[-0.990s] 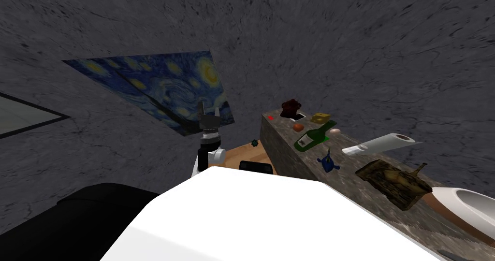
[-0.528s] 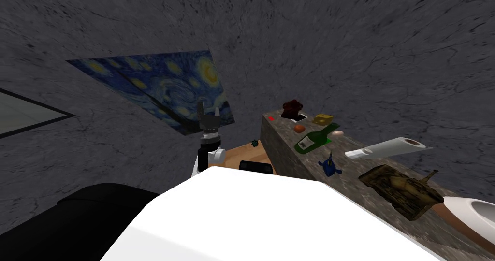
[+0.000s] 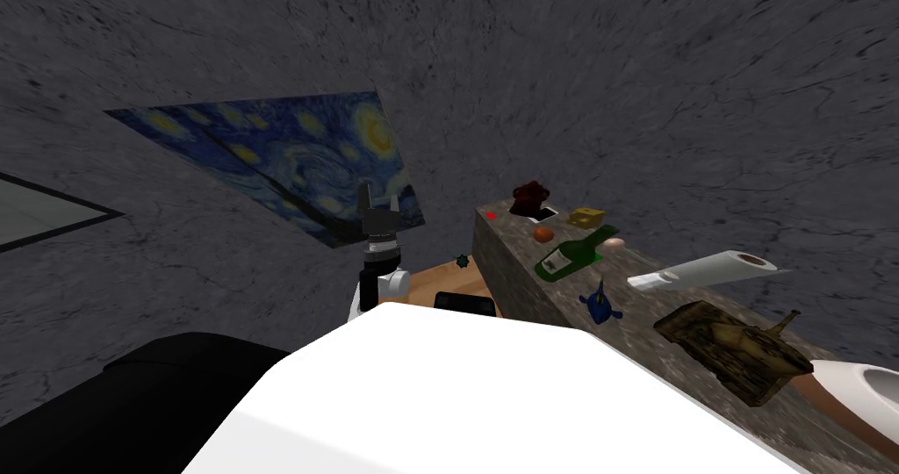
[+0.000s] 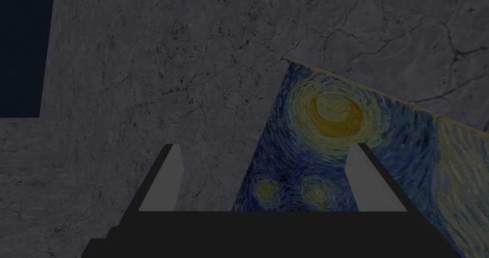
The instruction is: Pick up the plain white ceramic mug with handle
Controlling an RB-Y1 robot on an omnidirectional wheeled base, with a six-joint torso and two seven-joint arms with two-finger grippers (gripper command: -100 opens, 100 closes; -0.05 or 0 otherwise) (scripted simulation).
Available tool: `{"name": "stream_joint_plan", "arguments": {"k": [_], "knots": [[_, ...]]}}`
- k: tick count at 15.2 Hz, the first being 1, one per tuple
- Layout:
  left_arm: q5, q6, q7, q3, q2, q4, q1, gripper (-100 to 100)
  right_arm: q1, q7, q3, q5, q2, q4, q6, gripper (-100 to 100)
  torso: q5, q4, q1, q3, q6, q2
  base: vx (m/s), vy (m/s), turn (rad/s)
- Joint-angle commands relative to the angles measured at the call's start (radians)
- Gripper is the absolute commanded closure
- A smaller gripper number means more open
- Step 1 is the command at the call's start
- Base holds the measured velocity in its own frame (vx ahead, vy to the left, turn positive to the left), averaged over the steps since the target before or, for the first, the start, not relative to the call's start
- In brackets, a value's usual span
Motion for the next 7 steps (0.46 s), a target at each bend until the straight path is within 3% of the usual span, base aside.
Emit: {"name": "stream_joint_plan", "arguments": {"k": [1, 3, 4, 6, 7], "knots": [[0.000, 0.000, 0.000, 0.000, 0.000, 0.000, 0.000, 0, 0.000, 0.000, 0.000, 0.000, 0.000, 0.000, 0.000, 100, 0.000, 0.000, 0.000, 0.000, 0.000, 0.000, -0.001, 0.000, -0.021], [0.000, 0.000, 0.000, 0.000, 0.000, 0.000, 0.000, 0, 0.000, -0.001, 0.000, 0.000, 0.000, 0.000, 0.000, 100, 0.000, 0.000, 0.000, 0.000, -0.001, 0.000, 0.000, 0.000, 0.000], [0.000, 0.000, 0.000, 0.000, 0.000, 0.000, 0.000, 0, 0.012, -0.031, -0.016, -0.020, -0.011, -0.035, 0.027, 100, 0.000, 0.000, 0.000, 0.000, -0.001, 0.000, -0.022, 0.003, 0.027], [0.000, 0.000, 0.000, 0.000, 0.000, 0.000, 0.000, 0, 0.022, -0.051, -0.027, -0.034, -0.017, -0.058, 0.045, 100, 0.001, 0.000, 0.001, 0.001, -0.001, 0.002, -0.043, 0.002, 0.038], [0.000, 0.000, 0.000, 0.000, 0.000, 0.000, 0.000, 0, 0.018, -0.033, -0.019, -0.024, -0.008, -0.045, 0.029, 100, 0.001, 0.000, 0.001, 0.001, -0.001, 0.002, -0.026, -0.004, 0.017]]}}
